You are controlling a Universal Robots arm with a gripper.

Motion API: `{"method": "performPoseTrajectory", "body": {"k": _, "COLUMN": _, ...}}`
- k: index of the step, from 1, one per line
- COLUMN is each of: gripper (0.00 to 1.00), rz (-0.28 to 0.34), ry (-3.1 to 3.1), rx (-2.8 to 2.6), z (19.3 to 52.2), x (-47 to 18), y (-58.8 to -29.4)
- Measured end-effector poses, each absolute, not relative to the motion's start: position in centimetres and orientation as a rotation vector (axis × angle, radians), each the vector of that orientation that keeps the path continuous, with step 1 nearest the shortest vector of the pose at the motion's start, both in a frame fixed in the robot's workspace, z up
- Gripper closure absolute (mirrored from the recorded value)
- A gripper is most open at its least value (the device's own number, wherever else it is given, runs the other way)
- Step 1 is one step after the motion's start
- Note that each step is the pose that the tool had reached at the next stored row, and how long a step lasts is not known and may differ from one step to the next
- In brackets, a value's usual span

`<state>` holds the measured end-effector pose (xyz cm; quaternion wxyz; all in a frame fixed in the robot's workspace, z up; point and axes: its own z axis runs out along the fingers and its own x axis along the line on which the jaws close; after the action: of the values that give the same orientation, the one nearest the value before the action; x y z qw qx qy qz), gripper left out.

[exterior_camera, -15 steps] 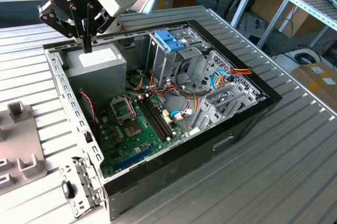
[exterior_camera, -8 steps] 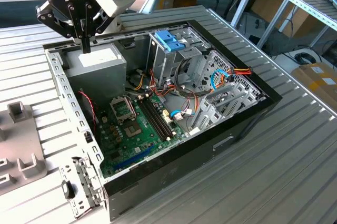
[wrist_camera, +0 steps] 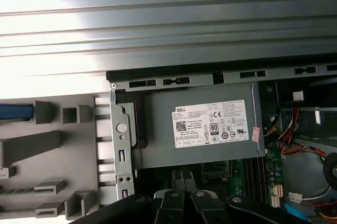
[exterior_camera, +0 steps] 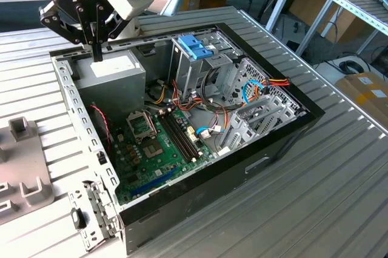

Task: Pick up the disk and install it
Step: 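Reach for the disk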

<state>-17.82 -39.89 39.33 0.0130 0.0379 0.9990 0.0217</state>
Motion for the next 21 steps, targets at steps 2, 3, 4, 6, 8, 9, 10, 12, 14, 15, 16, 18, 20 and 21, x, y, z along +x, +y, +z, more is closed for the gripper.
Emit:
{"method": "performPoseTrajectory", "body": {"k": 2, "gripper": 0.90, "rz": 0.068, "ry": 3.113, "rx": 0.118, "z": 39.33, "x": -17.87, "y": -39.89}}
{"method": "performPoseTrajectory", "body": {"k": 3, "gripper": 0.90, "rz": 0.068, "ry": 3.113, "rx": 0.118, "z": 39.33, "x": -17.91, "y": -39.89}}
{"method": "performPoseTrajectory", "body": {"k": 4, "gripper": 0.90, "rz": 0.068, "ry": 3.113, "rx": 0.118, "z": 39.33, "x": -17.94, "y": -39.89}}
{"method": "performPoseTrajectory", "body": {"k": 6, "gripper": 0.90, "rz": 0.068, "ry": 3.112, "rx": 0.118, "z": 39.33, "x": -18.01, "y": -39.89}}
{"method": "performPoseTrajectory", "body": {"k": 8, "gripper": 0.90, "rz": 0.068, "ry": 3.112, "rx": 0.118, "z": 39.33, "x": -18.07, "y": -39.89}}
{"method": "performPoseTrajectory", "body": {"k": 9, "gripper": 0.90, "rz": 0.068, "ry": 3.113, "rx": 0.118, "z": 39.33, "x": -18.12, "y": -39.89}}
{"method": "performPoseTrajectory", "body": {"k": 10, "gripper": 0.90, "rz": 0.068, "ry": 3.113, "rx": 0.118, "z": 39.33, "x": -18.19, "y": -39.89}}
{"method": "performPoseTrajectory", "body": {"k": 12, "gripper": 0.90, "rz": 0.068, "ry": 3.112, "rx": 0.118, "z": 39.33, "x": -18.28, "y": -39.89}}
{"method": "performPoseTrajectory", "body": {"k": 14, "gripper": 0.90, "rz": 0.068, "ry": 3.112, "rx": 0.118, "z": 39.33, "x": -18.39, "y": -39.89}}
{"method": "performPoseTrajectory", "body": {"k": 15, "gripper": 0.90, "rz": 0.068, "ry": 3.113, "rx": 0.118, "z": 39.33, "x": -18.42, "y": -39.89}}
{"method": "performPoseTrajectory", "body": {"k": 16, "gripper": 0.90, "rz": 0.068, "ry": 3.112, "rx": 0.118, "z": 39.33, "x": -18.45, "y": -39.89}}
{"method": "performPoseTrajectory", "body": {"k": 18, "gripper": 0.90, "rz": 0.068, "ry": 3.112, "rx": 0.118, "z": 39.33, "x": -18.54, "y": -39.89}}
{"method": "performPoseTrajectory", "body": {"k": 20, "gripper": 0.90, "rz": 0.068, "ry": 3.113, "rx": 0.118, "z": 39.33, "x": -18.67, "y": -39.89}}
{"method": "performPoseTrajectory", "body": {"k": 21, "gripper": 0.90, "rz": 0.068, "ry": 3.113, "rx": 0.118, "z": 39.33, "x": -18.72, "y": -39.89}}
